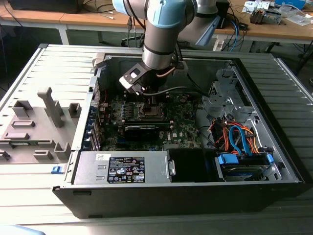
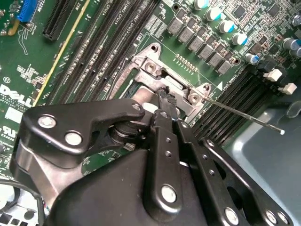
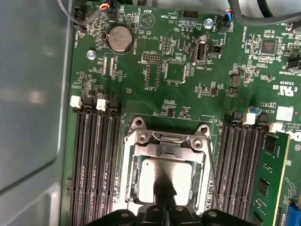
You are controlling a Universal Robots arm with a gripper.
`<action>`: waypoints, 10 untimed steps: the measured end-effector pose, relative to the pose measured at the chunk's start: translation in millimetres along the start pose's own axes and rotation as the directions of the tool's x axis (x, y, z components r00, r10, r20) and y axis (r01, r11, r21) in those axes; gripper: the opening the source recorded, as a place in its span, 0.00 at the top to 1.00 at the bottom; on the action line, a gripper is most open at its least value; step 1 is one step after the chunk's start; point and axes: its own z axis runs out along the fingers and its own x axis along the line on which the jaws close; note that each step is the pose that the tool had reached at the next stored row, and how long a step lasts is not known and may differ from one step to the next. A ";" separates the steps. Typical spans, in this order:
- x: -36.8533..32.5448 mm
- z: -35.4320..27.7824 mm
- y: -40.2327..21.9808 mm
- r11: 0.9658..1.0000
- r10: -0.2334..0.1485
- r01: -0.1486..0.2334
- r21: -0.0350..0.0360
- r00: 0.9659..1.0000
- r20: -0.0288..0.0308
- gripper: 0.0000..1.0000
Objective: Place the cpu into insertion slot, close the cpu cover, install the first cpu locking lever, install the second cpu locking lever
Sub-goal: 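Close the cpu cover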
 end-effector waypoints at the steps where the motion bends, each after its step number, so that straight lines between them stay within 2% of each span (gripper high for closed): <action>1: 0.1 -7.5 -0.7 1.000 0.000 0.000 -0.001 1.000 0.001 0.89; 3: 0.3 -8.5 -2.8 1.000 0.000 0.000 -0.001 1.000 0.001 0.89; 6: 0.9 -5.8 -8.6 1.000 0.000 0.000 -0.001 1.000 0.001 0.89; 10: 0.9 -0.6 -9.1 1.000 0.000 0.000 -0.001 1.000 0.001 0.89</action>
